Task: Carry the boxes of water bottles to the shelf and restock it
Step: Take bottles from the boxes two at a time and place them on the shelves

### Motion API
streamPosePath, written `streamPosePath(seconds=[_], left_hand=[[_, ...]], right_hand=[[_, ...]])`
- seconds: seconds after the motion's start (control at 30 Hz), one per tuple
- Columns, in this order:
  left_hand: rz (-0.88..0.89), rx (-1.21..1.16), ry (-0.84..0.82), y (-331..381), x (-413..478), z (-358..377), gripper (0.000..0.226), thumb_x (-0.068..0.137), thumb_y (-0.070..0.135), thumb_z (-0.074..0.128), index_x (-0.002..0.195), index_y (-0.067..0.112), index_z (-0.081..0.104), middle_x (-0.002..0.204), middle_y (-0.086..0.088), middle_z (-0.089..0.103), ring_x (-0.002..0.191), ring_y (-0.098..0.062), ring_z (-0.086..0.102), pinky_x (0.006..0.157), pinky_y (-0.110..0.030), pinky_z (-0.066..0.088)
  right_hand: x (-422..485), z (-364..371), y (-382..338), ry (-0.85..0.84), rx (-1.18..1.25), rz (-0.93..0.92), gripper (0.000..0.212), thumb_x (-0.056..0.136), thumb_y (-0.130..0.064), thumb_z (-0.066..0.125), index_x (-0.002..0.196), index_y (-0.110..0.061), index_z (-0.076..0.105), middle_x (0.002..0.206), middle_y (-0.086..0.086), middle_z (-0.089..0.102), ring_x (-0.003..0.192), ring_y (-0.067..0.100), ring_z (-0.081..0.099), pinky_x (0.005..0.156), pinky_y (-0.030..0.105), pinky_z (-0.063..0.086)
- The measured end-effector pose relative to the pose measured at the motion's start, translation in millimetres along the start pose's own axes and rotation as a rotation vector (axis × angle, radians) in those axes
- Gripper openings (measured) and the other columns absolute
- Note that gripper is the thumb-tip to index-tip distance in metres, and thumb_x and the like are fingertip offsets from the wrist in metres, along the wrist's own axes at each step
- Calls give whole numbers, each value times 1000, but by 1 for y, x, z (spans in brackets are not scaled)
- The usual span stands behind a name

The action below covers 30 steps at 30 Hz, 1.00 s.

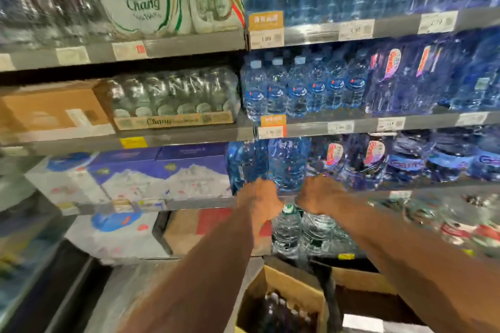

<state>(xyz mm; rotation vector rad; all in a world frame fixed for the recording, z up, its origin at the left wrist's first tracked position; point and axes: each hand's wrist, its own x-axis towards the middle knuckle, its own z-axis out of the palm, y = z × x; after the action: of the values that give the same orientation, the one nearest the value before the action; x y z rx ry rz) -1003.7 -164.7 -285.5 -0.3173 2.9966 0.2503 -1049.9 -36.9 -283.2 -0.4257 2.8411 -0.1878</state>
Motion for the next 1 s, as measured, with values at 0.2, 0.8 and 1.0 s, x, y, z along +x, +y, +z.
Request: streamPosePath(seconds=[0.2, 0.8, 1.0], left_hand=[[55, -19, -162, -15, -20, 44, 29, 88, 29, 49, 107, 14, 65, 112, -8, 64, 100, -29, 62, 82, -35, 51], [-31, 6, -471, -38, 18, 180, 43, 86, 35, 53, 126, 18, 56, 130, -7, 55, 118, -27, 54, 96, -40, 47], [11, 51, -612, -54, 52, 234, 34, 89, 30, 50, 120, 19, 59, 121, -6, 60, 112, -27, 58, 93, -39, 47]], right_hand=[[-29, 49, -7, -87, -27, 70, 42, 90, -33, 49, 123, -8, 57, 127, 12, 57, 115, 28, 56, 84, 32, 46], [29, 178, 24, -404, 77, 114, 19, 90, -28, 46, 87, -10, 53, 82, 4, 51, 74, 22, 51, 61, 30, 40], [62, 235, 30, -543, 127, 223, 29, 92, -32, 46, 109, -11, 57, 102, 10, 57, 101, 30, 56, 87, 38, 48]])
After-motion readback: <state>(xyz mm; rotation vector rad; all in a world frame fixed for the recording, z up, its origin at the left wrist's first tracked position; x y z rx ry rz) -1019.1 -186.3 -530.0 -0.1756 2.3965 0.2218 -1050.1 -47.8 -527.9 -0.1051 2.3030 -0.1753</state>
